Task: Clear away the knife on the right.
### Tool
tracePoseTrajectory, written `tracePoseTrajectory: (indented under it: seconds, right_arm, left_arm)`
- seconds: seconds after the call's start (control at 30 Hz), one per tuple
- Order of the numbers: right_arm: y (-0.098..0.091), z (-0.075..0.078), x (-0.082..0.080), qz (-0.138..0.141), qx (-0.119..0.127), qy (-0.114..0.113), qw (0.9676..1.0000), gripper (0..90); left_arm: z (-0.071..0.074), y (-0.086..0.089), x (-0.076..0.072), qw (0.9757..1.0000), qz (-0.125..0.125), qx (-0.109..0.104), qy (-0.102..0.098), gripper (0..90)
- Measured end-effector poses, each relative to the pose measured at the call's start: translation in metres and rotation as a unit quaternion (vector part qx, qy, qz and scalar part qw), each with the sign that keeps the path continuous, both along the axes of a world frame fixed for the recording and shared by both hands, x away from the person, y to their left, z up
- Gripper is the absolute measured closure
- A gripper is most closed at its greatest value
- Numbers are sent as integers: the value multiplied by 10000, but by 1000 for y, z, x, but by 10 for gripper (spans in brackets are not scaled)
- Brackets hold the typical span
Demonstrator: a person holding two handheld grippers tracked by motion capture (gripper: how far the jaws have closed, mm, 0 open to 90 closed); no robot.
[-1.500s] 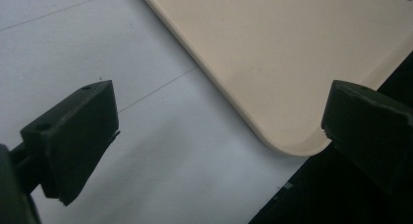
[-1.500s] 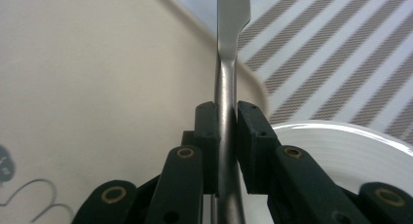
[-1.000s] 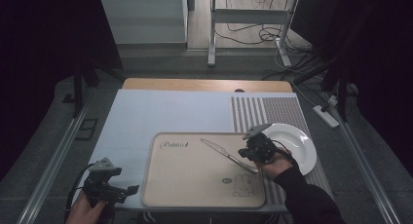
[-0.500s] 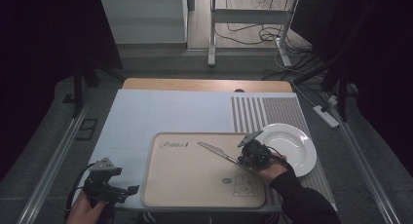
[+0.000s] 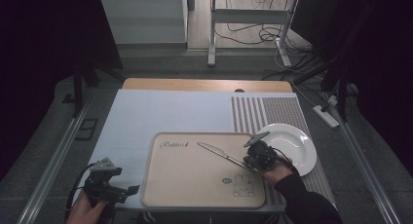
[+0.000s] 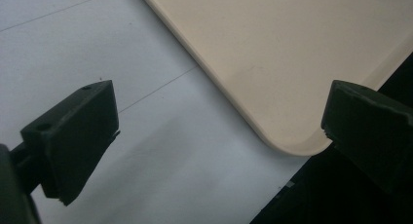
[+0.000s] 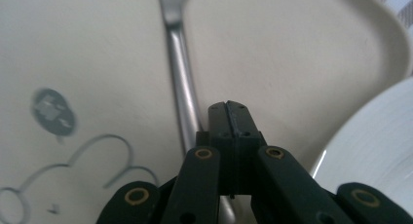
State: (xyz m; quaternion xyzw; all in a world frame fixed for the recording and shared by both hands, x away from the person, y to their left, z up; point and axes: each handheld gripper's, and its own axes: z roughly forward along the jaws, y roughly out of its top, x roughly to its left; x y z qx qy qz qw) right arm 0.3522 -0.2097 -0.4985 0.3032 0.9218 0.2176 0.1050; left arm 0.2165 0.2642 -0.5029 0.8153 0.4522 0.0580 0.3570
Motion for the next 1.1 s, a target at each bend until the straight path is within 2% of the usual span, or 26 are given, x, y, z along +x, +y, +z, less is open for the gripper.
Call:
tracePoseTrajectory:
  seconds: [0.03, 0.17, 0.37, 0.43, 0.5, 0.6, 0.73, 0.87, 0.97, 1.03, 1.1]
  right_arm:
    - [-1, 0, 0, 6, 73, 23, 10000, 900]
    - [-1, 1, -11, 167, 27, 168, 9997, 900]
    - [6, 1, -39, 538, 75, 562, 9969, 900]
    - [8, 2, -41, 594, 8, 518, 9969, 900]
    - [11, 4, -34, 593, 76, 492, 9970, 900]
    - [23, 9, -16, 643, 169, 335, 9972, 900]
    - [54, 10, 9, 942, 212, 163, 9952, 900]
    - [83, 2, 31, 1109, 184, 119, 9936, 900]
    - [93, -5, 40, 1142, 103, 137, 9933, 900]
    - [92, -5, 40, 1089, 104, 151, 9939, 900]
    - [87, -4, 36, 1032, -29, 106, 9946, 900]
  left_arm:
    - [0, 0, 0, 10000, -3, 3, 0, 13]
    - [0, 0, 0, 10000, 1, 10, 4, 13]
    - [0, -1, 0, 10000, 6, 24, 10, 13]
    - [0, -1, 0, 10000, 3, 38, 14, 14]
    - [0, -1, 0, 10000, -5, 55, 11, 14]
    - [0, -1, 1, 10000, -1, 48, 22, 14]
    - [0, -1, 0, 10000, -1, 31, 11, 14]
    - [0, 0, 0, 10000, -2, 15, -3, 14]
    - [0, 1, 0, 10000, -5, 3, 1, 14]
    - [0, 0, 0, 10000, -6, 8, -2, 14]
    - [0, 0, 0, 10000, -7, 25, 1, 15]
